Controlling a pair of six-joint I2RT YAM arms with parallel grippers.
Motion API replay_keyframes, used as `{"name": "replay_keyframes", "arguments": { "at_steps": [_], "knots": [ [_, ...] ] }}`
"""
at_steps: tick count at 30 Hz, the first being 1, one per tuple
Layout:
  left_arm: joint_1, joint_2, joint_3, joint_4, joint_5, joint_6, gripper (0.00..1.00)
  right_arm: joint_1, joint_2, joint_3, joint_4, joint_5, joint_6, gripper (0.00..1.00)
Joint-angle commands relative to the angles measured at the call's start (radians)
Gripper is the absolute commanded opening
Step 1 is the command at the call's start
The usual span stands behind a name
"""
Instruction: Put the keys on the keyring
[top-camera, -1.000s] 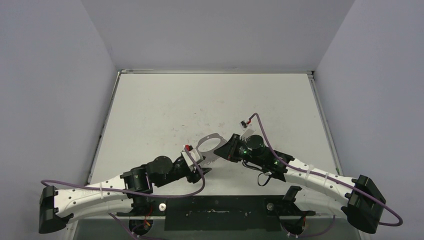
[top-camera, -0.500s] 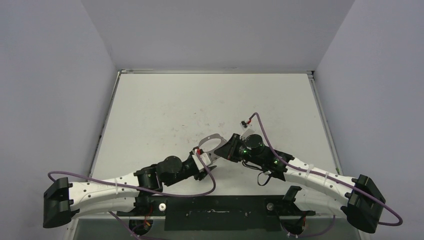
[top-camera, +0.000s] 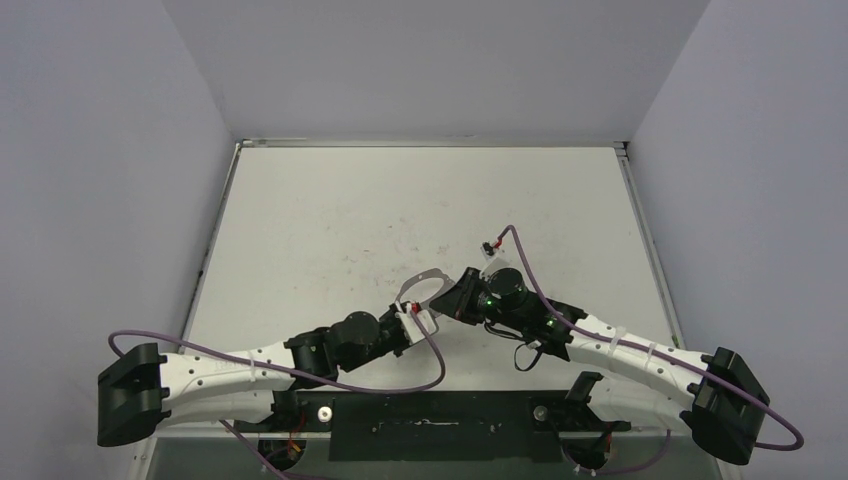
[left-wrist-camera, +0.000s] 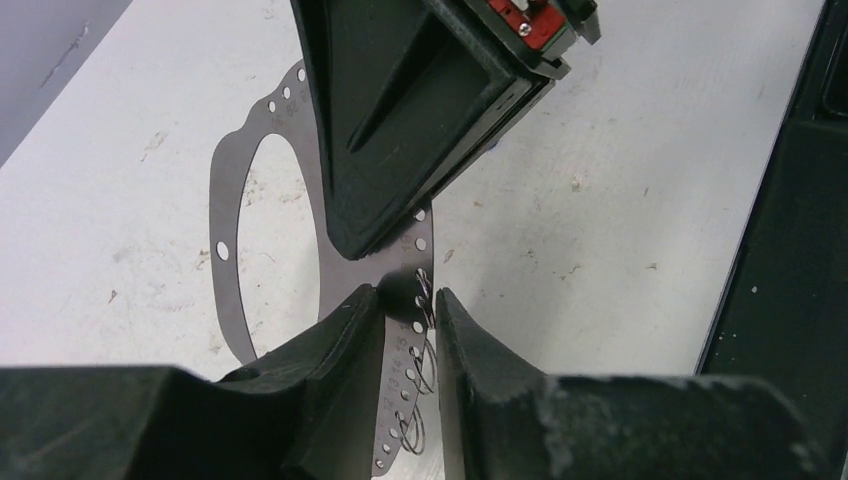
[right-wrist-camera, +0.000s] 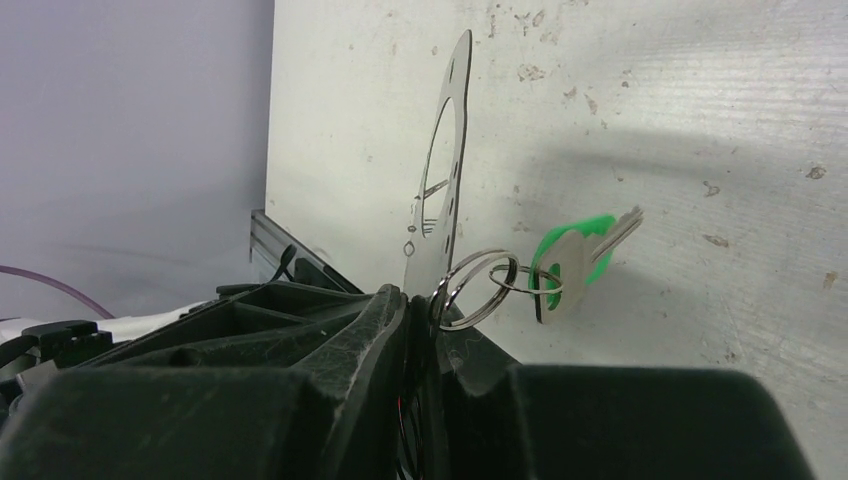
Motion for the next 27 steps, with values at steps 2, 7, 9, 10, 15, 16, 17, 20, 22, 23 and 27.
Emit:
{"name": "replay_keyframes", "arguments": {
  "at_steps": [2, 7, 9, 10, 15, 16, 17, 20, 22, 23, 27],
  "knots": [
    [-0.003, 0.012, 0.021, 0.056, -0.008, 0.028, 0.15, 0.004, -0.005, 0.052, 0.053, 0.017, 0.014, 0.0],
    [-0.003, -0.019, 0.023, 0.053, 0.037, 0.019, 0.0, 0.003, -0.008, 0.046, 0.05, 0.025, 0.011, 0.0],
    [-0.003, -0.041, 0.019, 0.048, 0.057, 0.006, 0.0, 0.003, -0.007, 0.046, 0.051, 0.026, 0.012, 0.0],
    [-0.003, -0.052, 0.016, 0.045, 0.067, 0.0, 0.0, 0.003, -0.006, 0.047, 0.052, 0.027, 0.012, 0.0],
    [-0.005, -0.107, -0.008, 0.061, 0.106, -0.05, 0.0, 0.003, 0.006, 0.051, 0.057, 0.023, 0.009, 0.0],
    [-0.005, -0.116, -0.015, 0.072, 0.114, -0.066, 0.0, 0.003, 0.008, 0.051, 0.059, 0.023, 0.009, 0.0],
    [-0.005, -0.125, -0.021, 0.083, 0.121, -0.083, 0.0, 0.003, 0.009, 0.051, 0.061, 0.022, 0.009, 0.0],
    [-0.004, -0.142, -0.035, 0.114, 0.131, -0.139, 0.0, 0.003, 0.01, 0.051, 0.067, 0.019, 0.011, 0.0],
    [-0.003, -0.146, -0.037, 0.115, 0.13, -0.164, 0.0, 0.003, 0.009, 0.052, 0.071, 0.019, 0.011, 0.0],
    [-0.003, -0.145, -0.038, 0.116, 0.129, -0.174, 0.0, 0.003, 0.008, 0.052, 0.072, 0.017, 0.011, 0.0],
    [-0.003, -0.133, -0.045, 0.136, 0.108, -0.231, 0.0, 0.003, 0.005, 0.048, 0.082, 0.013, 0.009, 0.0]
  ]
}}
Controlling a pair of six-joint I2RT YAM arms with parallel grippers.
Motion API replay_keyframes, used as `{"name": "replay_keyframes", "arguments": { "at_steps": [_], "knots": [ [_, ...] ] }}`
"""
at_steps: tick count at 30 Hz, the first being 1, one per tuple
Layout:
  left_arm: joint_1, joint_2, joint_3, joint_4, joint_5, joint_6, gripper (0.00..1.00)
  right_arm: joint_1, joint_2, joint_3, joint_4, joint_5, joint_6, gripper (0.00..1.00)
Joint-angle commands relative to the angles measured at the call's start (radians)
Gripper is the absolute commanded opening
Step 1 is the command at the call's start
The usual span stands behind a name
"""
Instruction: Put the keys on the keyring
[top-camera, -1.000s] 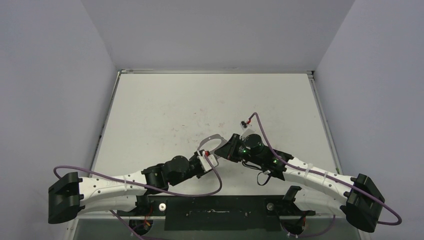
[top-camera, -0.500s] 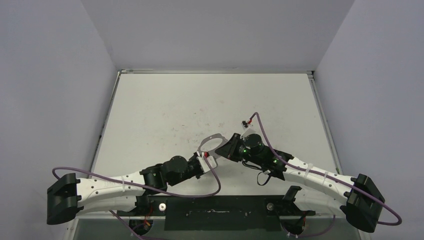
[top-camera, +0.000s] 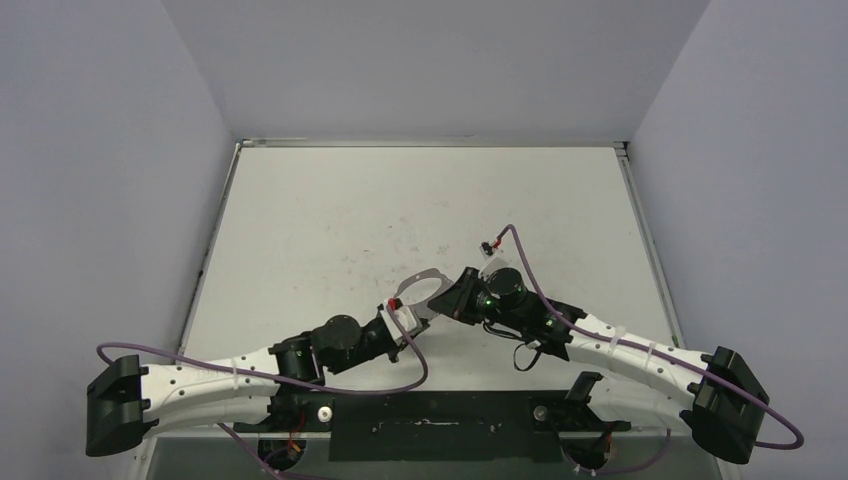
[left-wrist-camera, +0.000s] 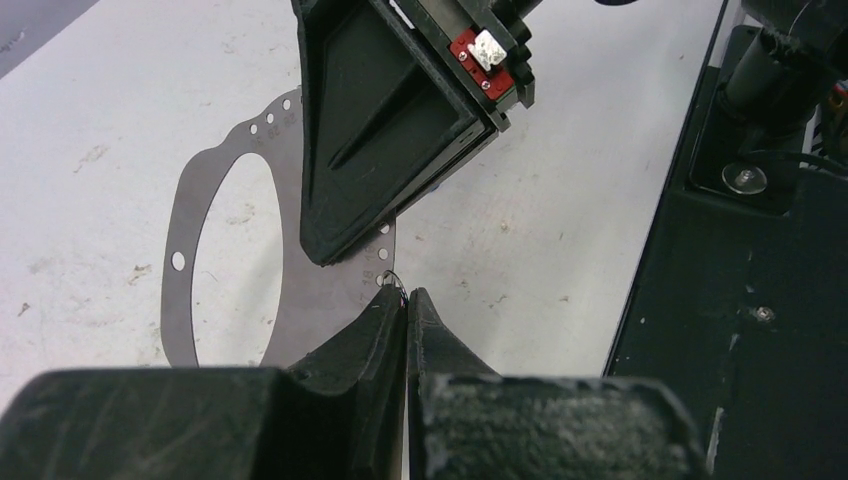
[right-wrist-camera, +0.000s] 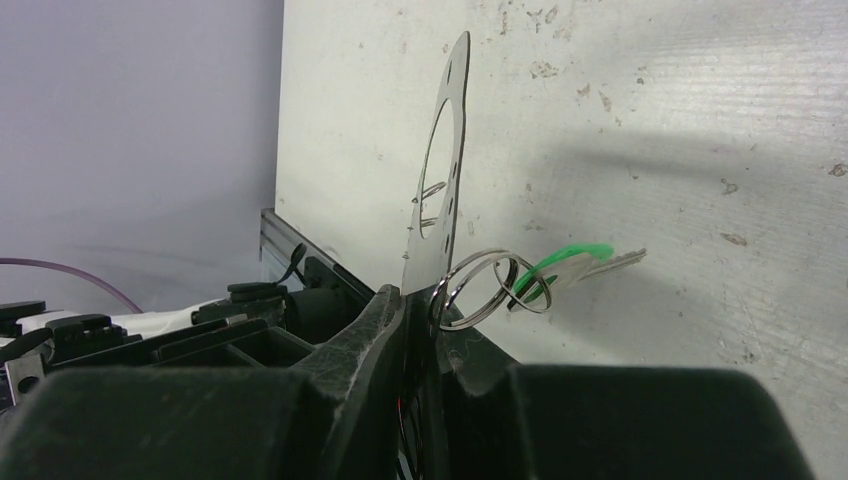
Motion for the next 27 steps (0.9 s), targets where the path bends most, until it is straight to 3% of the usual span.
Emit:
{"name": "replay_keyframes", "arguments": {
  "at_steps": [1, 13, 27],
  "knots": [
    [-0.002, -0.004, -0.001, 0.125, 0.021, -0.105, 0.0, 0.003, -0.001, 0.039, 0.086, 0.005, -0.005, 0.0],
    [0.05, 0.066, -0.004, 0.164, 0.0, -0.234, 0.0, 0.007, -0.005, 0.025, 0.139, -0.033, -0.007, 0.03],
    [0.119, 0.043, 0.079, -0.118, -0.03, -0.292, 0.0, 0.007, -0.012, 0.033, 0.126, -0.034, -0.022, 0.03]
  ]
}}
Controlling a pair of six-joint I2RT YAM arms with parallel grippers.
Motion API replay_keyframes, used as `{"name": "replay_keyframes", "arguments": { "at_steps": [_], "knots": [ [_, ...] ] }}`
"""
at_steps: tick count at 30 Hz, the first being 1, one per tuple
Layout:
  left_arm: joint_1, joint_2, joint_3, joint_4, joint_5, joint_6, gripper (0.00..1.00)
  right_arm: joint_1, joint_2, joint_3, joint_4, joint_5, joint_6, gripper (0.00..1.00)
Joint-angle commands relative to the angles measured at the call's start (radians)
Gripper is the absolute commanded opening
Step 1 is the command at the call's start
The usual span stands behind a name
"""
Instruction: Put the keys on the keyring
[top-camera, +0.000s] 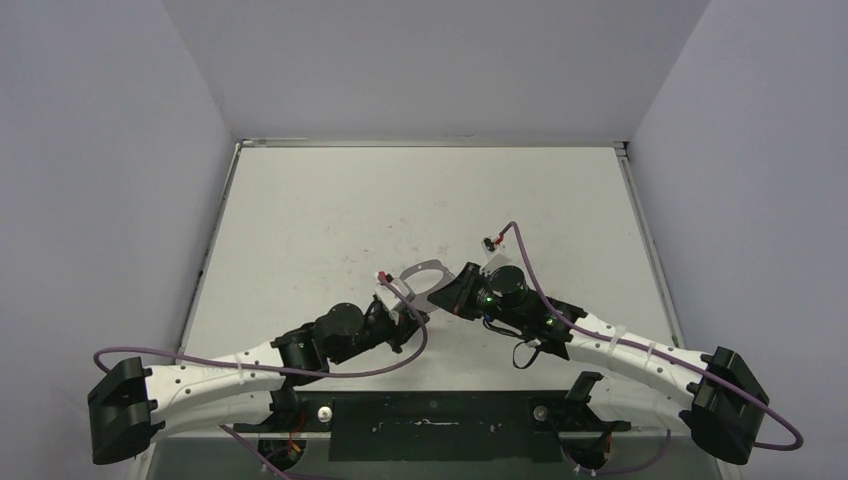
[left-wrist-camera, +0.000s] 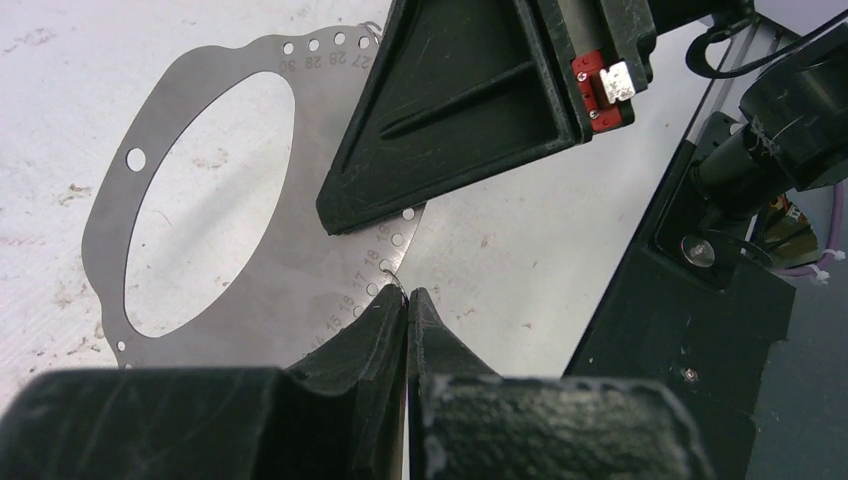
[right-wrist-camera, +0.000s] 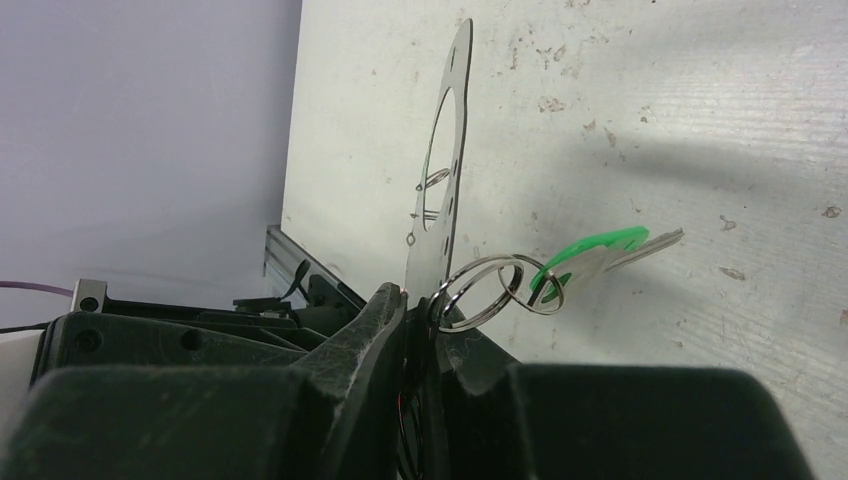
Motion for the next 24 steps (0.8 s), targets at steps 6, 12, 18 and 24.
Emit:
{"name": "replay_keyframes", "arguments": {
  "at_steps": [6, 12, 18, 24],
  "knots": [
    [0.022, -0.036, 0.067, -0.168, -0.015, 0.006, 0.14, 0.008, -0.011, 0.036, 0.065, -0.04, -0.002, 0.03],
    [0.024, -0.061, 0.048, -0.135, -0.012, -0.018, 0.25, 0.008, -0.008, 0.039, 0.064, -0.038, -0.002, 0.03],
    [0.024, -0.064, 0.054, -0.124, 0.008, 0.026, 0.36, 0.008, -0.01, 0.041, 0.056, -0.037, -0.004, 0.03],
    [0.012, -0.083, 0.062, -0.168, 0.028, 0.2, 0.46, 0.008, -0.008, 0.047, 0.047, -0.03, 0.005, 0.04]
  ]
}}
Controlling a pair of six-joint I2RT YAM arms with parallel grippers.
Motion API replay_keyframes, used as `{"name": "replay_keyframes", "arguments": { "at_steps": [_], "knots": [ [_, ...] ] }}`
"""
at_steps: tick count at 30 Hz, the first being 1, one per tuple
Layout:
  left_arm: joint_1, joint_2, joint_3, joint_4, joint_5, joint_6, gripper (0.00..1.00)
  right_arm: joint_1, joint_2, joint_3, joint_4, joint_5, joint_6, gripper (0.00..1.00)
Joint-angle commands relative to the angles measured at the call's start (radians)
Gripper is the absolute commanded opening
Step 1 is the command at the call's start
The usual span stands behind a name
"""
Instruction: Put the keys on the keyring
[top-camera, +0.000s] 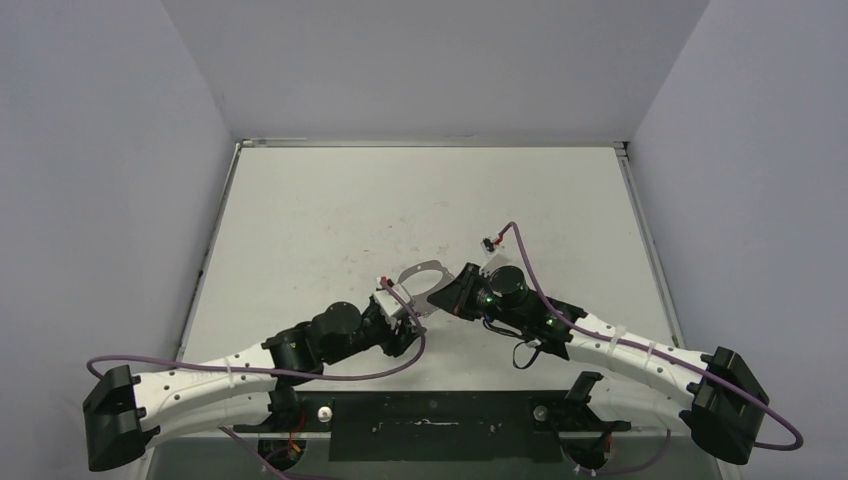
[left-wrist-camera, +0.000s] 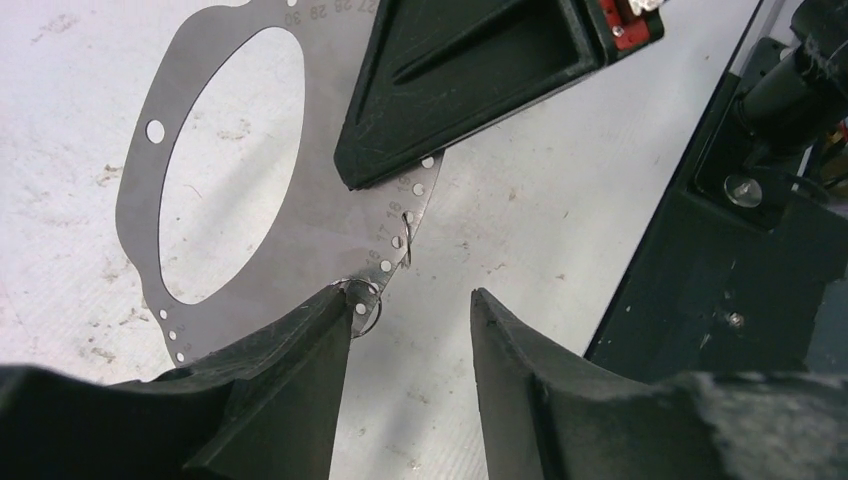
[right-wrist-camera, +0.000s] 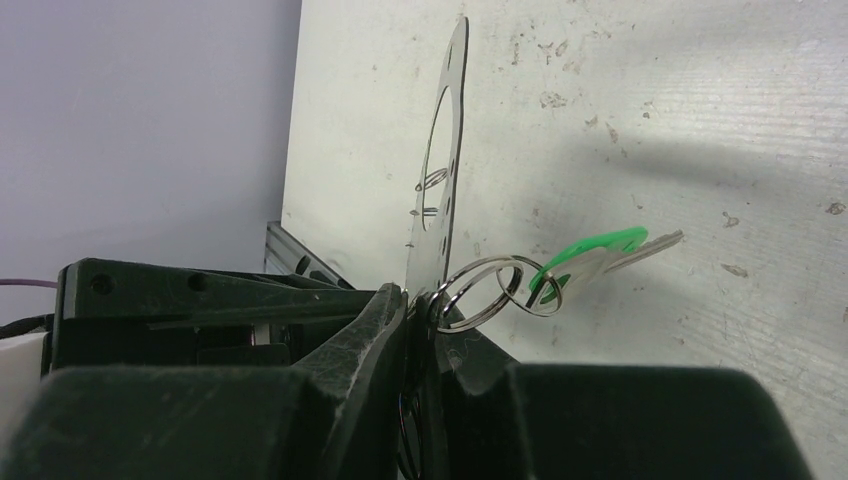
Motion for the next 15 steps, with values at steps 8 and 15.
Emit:
{"name": "replay_keyframes", "arguments": {
  "at_steps": [8, 15],
  "knots": [
    [-0.043, -0.106, -0.014, -0.034, -0.044, 0.395, 0.53, 0.005, 0.009, 0.061, 0.023, -0.014, 0.041, 0.04],
    [-0.056, -0.215, -0.129, 0.038, 0.012, 0.598, 0.58, -0.001, 0.017, 0.058, 0.027, -0.013, 0.059, 0.04]
  ]
}}
